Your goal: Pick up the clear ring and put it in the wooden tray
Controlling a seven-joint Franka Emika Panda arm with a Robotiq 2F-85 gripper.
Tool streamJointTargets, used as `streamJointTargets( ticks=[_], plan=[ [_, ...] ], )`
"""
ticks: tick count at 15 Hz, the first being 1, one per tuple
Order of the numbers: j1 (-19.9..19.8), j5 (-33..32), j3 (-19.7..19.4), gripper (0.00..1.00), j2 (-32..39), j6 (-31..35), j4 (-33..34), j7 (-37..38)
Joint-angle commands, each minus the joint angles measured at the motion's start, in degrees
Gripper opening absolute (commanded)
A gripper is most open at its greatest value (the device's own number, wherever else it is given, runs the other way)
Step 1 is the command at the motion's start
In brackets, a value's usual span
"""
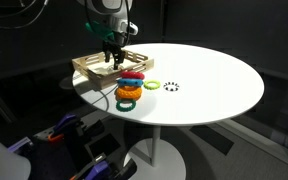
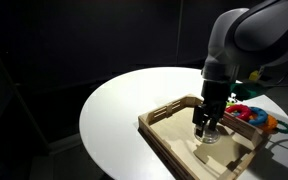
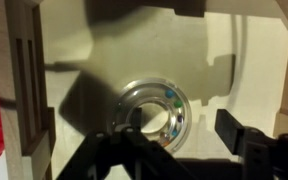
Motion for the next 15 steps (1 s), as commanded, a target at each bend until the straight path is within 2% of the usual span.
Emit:
streamJointTargets(
  ticks=[1,15],
  plan=[
    [-1.3,-0.8,-0.7,1.0,-1.8,-2.8,1.4,-1.4],
    [-2.8,-17.4,-5.4,1.0,-9.8,-0.7,0.8,1.6]
  ],
)
